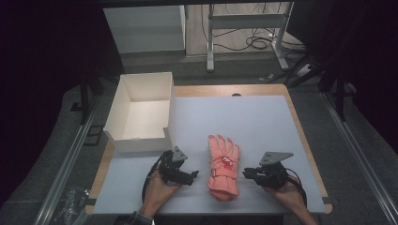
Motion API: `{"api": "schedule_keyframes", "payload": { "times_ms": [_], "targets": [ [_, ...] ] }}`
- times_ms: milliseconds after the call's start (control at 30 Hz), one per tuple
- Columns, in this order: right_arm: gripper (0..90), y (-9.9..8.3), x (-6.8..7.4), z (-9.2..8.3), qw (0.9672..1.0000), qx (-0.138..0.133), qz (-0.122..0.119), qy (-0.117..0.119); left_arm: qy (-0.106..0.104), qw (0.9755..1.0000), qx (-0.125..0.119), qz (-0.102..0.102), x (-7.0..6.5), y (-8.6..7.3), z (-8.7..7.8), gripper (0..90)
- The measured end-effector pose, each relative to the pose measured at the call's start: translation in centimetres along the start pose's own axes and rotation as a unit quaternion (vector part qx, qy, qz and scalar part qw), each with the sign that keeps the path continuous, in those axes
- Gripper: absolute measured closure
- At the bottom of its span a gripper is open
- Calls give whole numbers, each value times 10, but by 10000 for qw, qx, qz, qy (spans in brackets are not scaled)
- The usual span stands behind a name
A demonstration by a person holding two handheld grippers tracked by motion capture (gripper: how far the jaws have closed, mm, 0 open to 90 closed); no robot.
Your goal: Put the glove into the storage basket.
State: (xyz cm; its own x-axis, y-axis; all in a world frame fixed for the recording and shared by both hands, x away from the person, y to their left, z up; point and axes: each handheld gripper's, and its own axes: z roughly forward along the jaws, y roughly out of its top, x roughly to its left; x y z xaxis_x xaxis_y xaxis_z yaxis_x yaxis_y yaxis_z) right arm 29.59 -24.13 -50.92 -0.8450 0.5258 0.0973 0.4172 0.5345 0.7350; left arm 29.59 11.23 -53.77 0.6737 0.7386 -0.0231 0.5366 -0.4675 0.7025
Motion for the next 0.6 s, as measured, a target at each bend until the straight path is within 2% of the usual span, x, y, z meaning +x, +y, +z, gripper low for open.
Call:
{"api": "schedule_keyframes", "payload": {
  "times_ms": [133,300,367,433,467,567,600],
  "targets": [
    [865,-6,6,2,9999,33,-67,87,58,10000,23,-29,3,-10,-9,42],
    [875,-10,13,5,9997,94,-134,172,74,9996,36,-264,9,-30,-18,40],
    [875,-11,15,6,9996,102,-135,224,102,9995,53,-296,11,-37,-19,39],
    [875,-12,18,7,9994,116,-153,275,76,9992,-61,-388,12,-39,-22,37],
    [875,-13,19,8,9993,131,-158,306,59,9991,-20,-410,13,-39,-21,38],
    [875,-13,23,11,9989,192,-197,372,132,9995,86,-288,11,-38,-20,24],
    [874,-14,25,13,9987,210,-212,414,117,9994,77,-321,11,-38,-20,23]
  ]
}}
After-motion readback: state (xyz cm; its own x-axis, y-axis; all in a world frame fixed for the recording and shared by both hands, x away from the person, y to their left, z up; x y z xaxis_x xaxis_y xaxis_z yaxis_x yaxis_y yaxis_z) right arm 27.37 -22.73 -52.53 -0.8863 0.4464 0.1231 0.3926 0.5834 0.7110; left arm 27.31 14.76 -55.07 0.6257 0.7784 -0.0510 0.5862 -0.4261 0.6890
